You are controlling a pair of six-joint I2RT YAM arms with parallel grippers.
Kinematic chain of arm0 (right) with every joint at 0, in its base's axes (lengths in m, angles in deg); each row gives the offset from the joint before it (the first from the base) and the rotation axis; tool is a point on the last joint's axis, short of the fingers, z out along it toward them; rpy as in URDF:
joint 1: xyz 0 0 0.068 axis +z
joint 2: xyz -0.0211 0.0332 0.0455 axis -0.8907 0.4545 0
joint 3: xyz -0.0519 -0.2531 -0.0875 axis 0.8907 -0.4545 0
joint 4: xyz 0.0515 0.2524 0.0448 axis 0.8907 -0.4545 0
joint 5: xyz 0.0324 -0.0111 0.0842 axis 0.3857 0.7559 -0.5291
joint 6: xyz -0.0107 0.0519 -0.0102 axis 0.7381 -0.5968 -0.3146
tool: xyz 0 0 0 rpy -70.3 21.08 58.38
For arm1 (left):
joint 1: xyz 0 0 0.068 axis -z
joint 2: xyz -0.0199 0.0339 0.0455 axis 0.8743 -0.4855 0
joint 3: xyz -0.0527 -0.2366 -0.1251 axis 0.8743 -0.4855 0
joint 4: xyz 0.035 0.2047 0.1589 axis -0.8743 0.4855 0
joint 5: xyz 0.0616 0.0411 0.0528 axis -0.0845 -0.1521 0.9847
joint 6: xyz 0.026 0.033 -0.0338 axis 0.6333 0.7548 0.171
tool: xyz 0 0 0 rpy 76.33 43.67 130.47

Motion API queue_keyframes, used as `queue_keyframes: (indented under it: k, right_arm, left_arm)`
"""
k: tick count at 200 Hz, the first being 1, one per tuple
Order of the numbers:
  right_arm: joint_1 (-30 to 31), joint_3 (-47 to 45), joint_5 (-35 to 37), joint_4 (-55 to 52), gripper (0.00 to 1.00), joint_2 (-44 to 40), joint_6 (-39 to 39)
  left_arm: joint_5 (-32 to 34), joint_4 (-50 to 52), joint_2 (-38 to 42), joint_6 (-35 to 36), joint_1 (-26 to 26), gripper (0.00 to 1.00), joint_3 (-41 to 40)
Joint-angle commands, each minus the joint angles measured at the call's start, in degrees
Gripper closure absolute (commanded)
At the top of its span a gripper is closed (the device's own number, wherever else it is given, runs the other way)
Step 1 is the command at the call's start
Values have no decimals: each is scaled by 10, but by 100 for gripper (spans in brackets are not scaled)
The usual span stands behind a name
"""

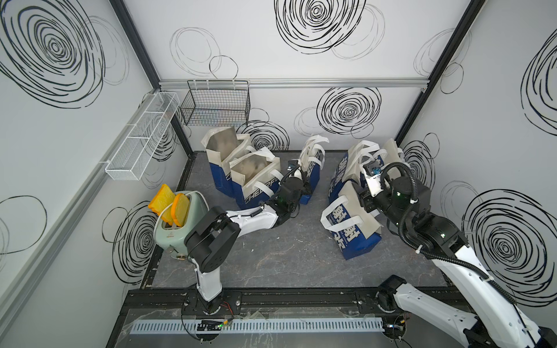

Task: Open the takeout bag
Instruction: Move the takeout bag to the center of the board.

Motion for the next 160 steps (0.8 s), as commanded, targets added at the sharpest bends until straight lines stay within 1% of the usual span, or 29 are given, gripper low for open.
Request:
queue_keyframes:
  k: [1, 39, 50, 54, 74, 79, 96, 118, 135, 160]
  right_arm:
    - [22, -34, -99, 77, 39, 1, 42]
    - [68, -80, -114, 147, 39, 29, 65]
    - [83, -103, -115, 182, 39, 36, 67]
    - [89, -113, -114, 197, 39, 37, 69]
    - [130, -159, -89, 269, 39, 43, 97]
    - [142, -170, -80, 285, 39, 45, 104]
    - [181, -204, -38, 343, 39, 53, 135]
    - [213, -235, -1, 415, 40, 65, 162]
    - [220, -256, 14, 463, 40, 79, 177]
    - [222, -257, 24, 498, 42, 113, 196]
  left_arm:
    - [6, -15, 73, 23, 11, 100, -59]
    - [15, 11, 195, 6, 33, 100, -165]
    - [20, 11, 223, 2, 42, 100, -192]
    - [24, 27, 233, -2, 45, 100, -202]
    - [34, 40, 274, -7, 55, 100, -243]
    - [35, 42, 282, -21, 56, 100, -252]
    - [34, 47, 303, -33, 58, 100, -275]
    - [41, 49, 318, -44, 64, 100, -297]
    - [52, 47, 326, -50, 71, 100, -309]
    - [55, 43, 330, -58, 79, 100, -322]
